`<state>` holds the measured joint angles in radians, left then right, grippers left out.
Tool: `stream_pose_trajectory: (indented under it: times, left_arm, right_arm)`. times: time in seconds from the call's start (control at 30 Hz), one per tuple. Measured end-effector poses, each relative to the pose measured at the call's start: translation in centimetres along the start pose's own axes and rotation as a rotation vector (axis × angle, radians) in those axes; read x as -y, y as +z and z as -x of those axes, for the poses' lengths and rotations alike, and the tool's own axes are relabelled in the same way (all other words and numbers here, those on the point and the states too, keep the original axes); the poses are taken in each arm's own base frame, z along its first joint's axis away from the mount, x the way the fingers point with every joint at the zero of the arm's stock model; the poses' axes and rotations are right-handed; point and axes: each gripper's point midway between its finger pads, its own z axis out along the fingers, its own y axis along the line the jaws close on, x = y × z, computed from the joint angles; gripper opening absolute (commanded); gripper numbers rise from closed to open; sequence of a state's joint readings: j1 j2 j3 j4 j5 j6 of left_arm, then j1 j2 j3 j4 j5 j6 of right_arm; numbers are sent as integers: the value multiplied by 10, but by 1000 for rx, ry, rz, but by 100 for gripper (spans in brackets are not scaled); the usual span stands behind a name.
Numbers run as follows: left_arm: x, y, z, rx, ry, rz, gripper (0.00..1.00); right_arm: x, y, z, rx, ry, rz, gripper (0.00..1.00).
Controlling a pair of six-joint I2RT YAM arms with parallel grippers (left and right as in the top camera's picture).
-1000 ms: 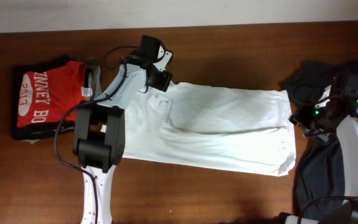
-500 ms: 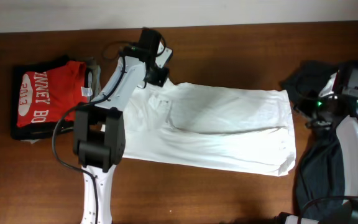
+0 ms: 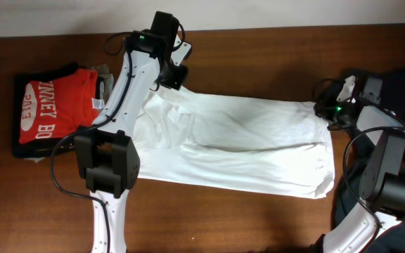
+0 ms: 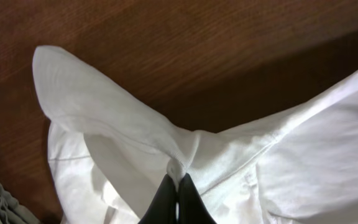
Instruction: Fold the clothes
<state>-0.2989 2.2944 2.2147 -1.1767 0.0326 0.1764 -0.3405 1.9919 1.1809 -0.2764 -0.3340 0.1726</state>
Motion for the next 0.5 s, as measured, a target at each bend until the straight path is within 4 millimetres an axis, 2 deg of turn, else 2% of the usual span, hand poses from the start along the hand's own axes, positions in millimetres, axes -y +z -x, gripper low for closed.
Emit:
stream_pose_trajectory:
  times: [0.07, 0.17, 0.23, 0.27, 0.3, 0.37, 0.4, 0.43, 0.5]
  left_arm:
    - [-3, 0, -3, -14, 0, 16, 0]
    - [-8, 0, -8, -34, 0, 50, 0]
    - [-9, -1, -13, -58, 0, 57, 0]
    - [-8, -2, -21, -88, 0, 52, 0]
    - [-7, -5, -26, -111, 0, 48, 0]
    - [-5, -15, -33, -142, 0, 43, 0]
    - [-5, -22, -37, -156, 0, 41, 0]
    - [-3, -35, -45, -180, -1, 37, 0]
    - [2, -55, -68, -257, -10, 27, 1]
  right_arm:
    - [-8, 4, -2, -8, -26, 52, 4]
    - [-10, 6, -8, -31, -19, 77, 4]
    - [-13, -1, -11, -49, -14, 80, 4]
    - [-17, -11, -12, -52, -12, 80, 4]
    - [-26, -34, -4, -24, -22, 84, 4]
    - [-39, -66, 3, 7, -34, 89, 4]
    - [-48, -99, 2, 21, -38, 79, 4]
    - [-50, -115, -5, 11, -28, 62, 4]
    - [-34, -135, -36, -86, 53, -56, 4]
